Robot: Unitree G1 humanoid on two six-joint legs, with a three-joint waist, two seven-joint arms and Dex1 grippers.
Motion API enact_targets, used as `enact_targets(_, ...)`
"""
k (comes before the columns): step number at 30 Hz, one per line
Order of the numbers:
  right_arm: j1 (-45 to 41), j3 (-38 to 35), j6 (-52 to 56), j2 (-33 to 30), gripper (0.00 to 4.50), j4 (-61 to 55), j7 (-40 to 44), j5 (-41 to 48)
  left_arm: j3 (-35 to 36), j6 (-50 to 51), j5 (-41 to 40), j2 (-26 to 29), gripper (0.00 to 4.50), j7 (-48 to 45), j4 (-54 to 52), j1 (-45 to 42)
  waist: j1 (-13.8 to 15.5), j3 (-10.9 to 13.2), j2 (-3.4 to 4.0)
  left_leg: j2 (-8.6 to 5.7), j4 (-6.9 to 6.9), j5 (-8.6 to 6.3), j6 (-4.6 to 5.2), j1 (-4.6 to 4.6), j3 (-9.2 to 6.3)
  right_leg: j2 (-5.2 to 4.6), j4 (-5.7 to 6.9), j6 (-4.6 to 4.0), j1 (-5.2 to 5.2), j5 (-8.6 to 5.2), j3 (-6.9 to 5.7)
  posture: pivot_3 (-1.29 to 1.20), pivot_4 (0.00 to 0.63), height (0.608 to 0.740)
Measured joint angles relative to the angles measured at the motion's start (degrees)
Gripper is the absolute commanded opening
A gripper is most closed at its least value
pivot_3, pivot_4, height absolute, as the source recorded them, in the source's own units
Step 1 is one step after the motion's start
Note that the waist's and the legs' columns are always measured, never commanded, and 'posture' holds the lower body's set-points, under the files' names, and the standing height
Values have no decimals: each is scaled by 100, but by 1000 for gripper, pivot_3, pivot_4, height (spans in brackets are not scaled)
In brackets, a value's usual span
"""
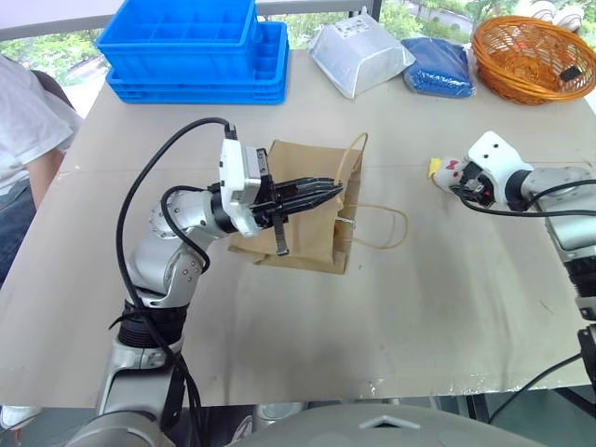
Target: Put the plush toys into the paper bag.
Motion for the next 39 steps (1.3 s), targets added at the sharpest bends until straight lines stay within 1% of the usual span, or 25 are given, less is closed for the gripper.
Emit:
enact_targets(1,-61,-3,-60,34,935,118,-16,-28,-3,1,-1,-1,0,45,-53,46,2,0,-1,0,2,0,0,0,2,-1,0,1,1,0,3,0,150,740)
enact_targets(2,-69,-20,-101,51,707,159,-16,-36,1,3,-3,3,0,80,-79,69,8,-1,-2,-1,3,0,0,0,1,-1,0,1,2,1,2,0,150,740)
enact_targets(3,-66,-60,-118,69,257,179,-15,-37,7,6,-6,15,0,103,-112,93,12,-2,-3,-1,6,0,0,0,0,-1,1,1,4,1,2,0,150,740)
enact_targets(4,-54,-118,-124,72,65,164,-5,-28,13,15,-9,27,0,137,-148,110,14,-2,-3,-2,6,0,0,0,1,-2,1,2,5,1,3,0,150,740)
enact_targets(6,93,-247,-202,45,65,-8,51,53,36,46,-13,32,0,197,-211,154,17,-2,-3,-2,7,0,0,1,-1,-2,1,3,6,2,3,0,150,740)
enact_targets(8,471,-477,-741,25,65,-398,228,253,69,60,-18,45,0,215,-268,238,21,-2,-2,-1,5,0,1,-1,-5,-1,1,3,4,2,0,0,150,740)
enact_targets(9,717,-631,-1046,39,65,-790,387,471,62,84,-19,38,0,229,-274,253,22,-1,-1,0,3,0,1,-5,-7,0,1,4,0,2,-1,0,150,740)
enact_targets(11,1100,-842,-1057,145,65,-1873,587,962,68,120,-38,21,0,288,-297,244,8,0,1,8,2,-1,1,-5,-9,1,2,4,-2,2,-2,0,150,740)
enact_targets(13,1441,-686,-976,267,65,-3301,769,1326,73,144,-91,9,0,353,-320,201,4,-1,1,16,2,-1,0,-3,-13,1,4,3,-1,2,-5,0,150,740)
enact_targets(16,1450,-250,-950,432,65,-3711,765,1257,70,171,-122,7,0,367,-320,167,11,-1,1,10,7,-1,0,1,-12,7,5,3,5,3,-7,0,150,740)
enact_targets(17,1418,27,-988,511,65,-3667,761,1081,71,183,-124,7,0,383,-320,125,18,-1,1,4,10,0,0,1,-11,6,5,2,7,3,-6,0,150,740)
enact_targets(19,1368,319,-1036,605,65,-3531,762,897,68,192,-129,4,0,411,-320,63,26,-1,1,-1,14,0,0,0,-11,4,4,2,8,3,-5,0,150,740)
enact_targets(20,1220,566,-1210,690,65,-3333,772,701,83,203,-144,10,0,414,-320,46,24,-1,1,-2,16,0,-1,2,-9,4,4,2,9,3,-4,0,150,740)
enact_targets(24,137,1205,-2047,1435,65,-2148,752,44,21,232,-189,-42,0,418,-323,-81,-14,-1,0,2,16,7,-12,4,-11,14,8,1,6,3,-3,0,150,740)
enact_targets(26,-39,1282,-2337,1639,65,-1877,733,-54,-4,234,-190,-59,0,421,-326,-82,-4,-1,0,4,12,8,-14,3,-19,15,8,0,5,3,-9,0,150,740)
enact_targets(28,-513,1400,-3184,2365,65,-664,513,-247,80,228,-236,-143,0,524,-337,-60,-43,-2,-3,4,8,9,-17,2,-12,16,7,-4,-1,6,-5,0,150,740)
enact_targets(30,-673,1450,-3746,2785,736,27,545,-206,122,230,-244,-167,0,585,-403,-57,-38,-3,-3,5,1,10,-18,2,-22,13,7,-4,-2,6,-13,0,150,740)
enact_targets(31,-690,1463,-3990,2943,1191,295,635,-165,115,235,-242,-177,0,603,-447,-43,-15,-2,-2,3,-1,10,-18,-3,-33,10,7,-4,-2,6,-21,0,150,740)
enact_targets(32,-688,1480,-4136,3010,1520,434,708,-133,113,240,-242,-177,0,615,-480,-21,-2,-2,-2,1,-1,10,-18,-5,-38,6,7,-4,-3,6,-26,0,150,740)
enact_targets(33,-676,1460,-4318,3112,1938,603,747,-87,123,260,-243,-174,0,656,-517,36,1,-2,-2,-3,-2,10,-18,-7,-42,1,6,-4,-3,6,-30,0,150,740)
enact_targets(34,-642,1435,-4467,3173,2539,722,748,-65,139,285,-243,-171,0,699,-558,81,4,-2,-2,-6,-2,9,-18,-10,-43,-3,5,-4,-3,6,-31,0,150,740)
enact_targets(35,-597,1419,-4549,3189,2713,739,735,-68,139,309,-244,-169,0,717,-601,122,7,-2,-2,-9,-1,9,-18,-10,-45,-7,5,-4,-4,6,-33,0,150,740)
enact_targets(36,-547,1399,-4624,3198,3310,738,706,-68,137,332,-246,-169,0,732,-651,169,5,-2,-2,-10,-1,9,-18,-10,-44,-8,5,-4,-3,6,-33,0,150,740)
enact_targets(37,-476,1360,-4622,3166,3456,679,714,-51,127,350,-245,-165,0,754,-712,222,1,-2,-2,-11,-1,9,-19,-9,-43,-8,5,-4,-3,6,-33,0,150,740)
enact_targets(39,-231,1288,-4600,3044,3456,383,833,56,113,370,-245,-157,0,776,-814,319,7,-2,-2,-10,-1,10,-19,-8,-46,-7,7,-4,-2,6,-35,0,150,740)
